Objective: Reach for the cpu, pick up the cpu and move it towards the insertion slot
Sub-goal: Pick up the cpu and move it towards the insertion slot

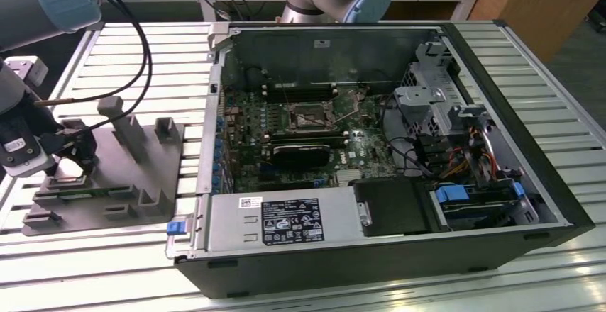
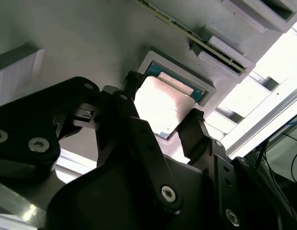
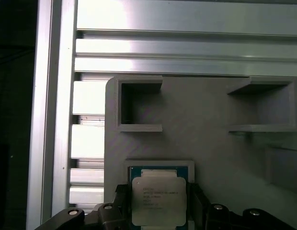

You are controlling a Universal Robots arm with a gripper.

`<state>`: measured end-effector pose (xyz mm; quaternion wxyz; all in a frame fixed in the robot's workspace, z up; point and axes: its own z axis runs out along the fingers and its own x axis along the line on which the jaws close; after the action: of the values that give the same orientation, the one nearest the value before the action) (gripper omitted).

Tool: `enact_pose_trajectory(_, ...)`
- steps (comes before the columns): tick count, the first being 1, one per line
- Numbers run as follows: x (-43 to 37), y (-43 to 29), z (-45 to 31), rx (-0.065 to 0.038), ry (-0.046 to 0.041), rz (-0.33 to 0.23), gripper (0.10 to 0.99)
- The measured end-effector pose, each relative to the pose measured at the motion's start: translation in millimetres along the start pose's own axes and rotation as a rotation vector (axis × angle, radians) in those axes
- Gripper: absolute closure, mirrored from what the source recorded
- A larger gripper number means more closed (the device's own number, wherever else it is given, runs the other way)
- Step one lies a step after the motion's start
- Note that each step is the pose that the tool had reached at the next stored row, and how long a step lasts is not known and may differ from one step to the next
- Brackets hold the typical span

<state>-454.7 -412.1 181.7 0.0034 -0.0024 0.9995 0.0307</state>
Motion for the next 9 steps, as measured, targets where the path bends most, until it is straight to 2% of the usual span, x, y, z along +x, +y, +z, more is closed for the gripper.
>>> enact_pose_trajectory(6, 0.1, 0.0, 0.0, 0.000, 0.0000, 0.000, 0.463)
enact_pose_trajectory(7, 0.2, 0.0, 0.0, 0.000, 0.0001, 0.000, 0.478)
enact_pose_trajectory(8, 0.2, 0.0, 0.0, 0.000, 0.0000, 0.000, 0.541)
enact_pose_trajectory(9, 0.2, 0.0, 0.0, 0.000, 0.0000, 0.000, 0.541)
